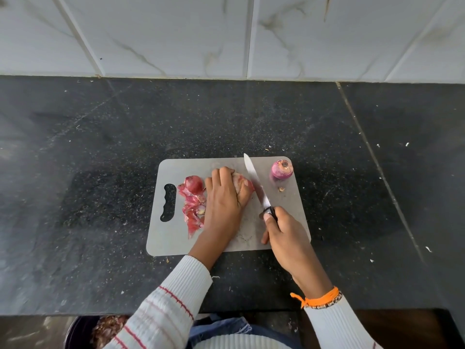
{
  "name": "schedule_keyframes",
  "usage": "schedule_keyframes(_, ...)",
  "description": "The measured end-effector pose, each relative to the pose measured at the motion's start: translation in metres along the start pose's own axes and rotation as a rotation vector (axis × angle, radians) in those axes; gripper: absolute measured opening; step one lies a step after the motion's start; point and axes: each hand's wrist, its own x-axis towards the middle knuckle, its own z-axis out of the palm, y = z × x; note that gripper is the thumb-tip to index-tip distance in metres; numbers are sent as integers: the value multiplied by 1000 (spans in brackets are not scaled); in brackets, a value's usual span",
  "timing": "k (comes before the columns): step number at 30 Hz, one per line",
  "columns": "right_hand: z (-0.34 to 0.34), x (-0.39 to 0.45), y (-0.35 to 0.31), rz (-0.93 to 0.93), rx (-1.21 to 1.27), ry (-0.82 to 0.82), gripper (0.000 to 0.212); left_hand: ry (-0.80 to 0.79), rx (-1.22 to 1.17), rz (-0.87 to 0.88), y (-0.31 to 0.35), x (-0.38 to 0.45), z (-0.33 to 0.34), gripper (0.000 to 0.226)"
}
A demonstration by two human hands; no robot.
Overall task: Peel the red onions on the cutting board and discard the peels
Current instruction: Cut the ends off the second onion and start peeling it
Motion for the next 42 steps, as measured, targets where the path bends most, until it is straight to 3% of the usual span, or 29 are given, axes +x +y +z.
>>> schedule_keyframes(5,8,-8,-9,-43,-202,16,6,2,37,2,2,1,1,45)
schedule_keyframes(11,10,-14,-20,-52,-439,61,16,24,91,2,5,4,3,41)
schedule_keyframes(17,8,11,-33,35,-379,37,20,66,114,-42,9,6,11,25)
schedule_keyframes(21,8,-1,-26,47,-393,-66,12,86,60,-72,9,8,10,30)
schedule_keyframes(26,19,13,-18,120,-364,-81,14,89,30,-85,7,5,7,37)
schedule_keyframes(31,22,12,-13,90,-451,-23,14,41,-27,-93,2,2,-1,31)
schedule_keyframes(35,18,24,-9,79,-426,3,19,-57,-105,-82,-5,-2,-15,46)
schedule_keyframes(37,14,29,-6,78,-382,15,19,-111,-139,-71,-4,-4,-21,42)
schedule_keyframes(42,7,35,-4,-103,-248,142,35,-158,-127,-83,0,-8,-27,36)
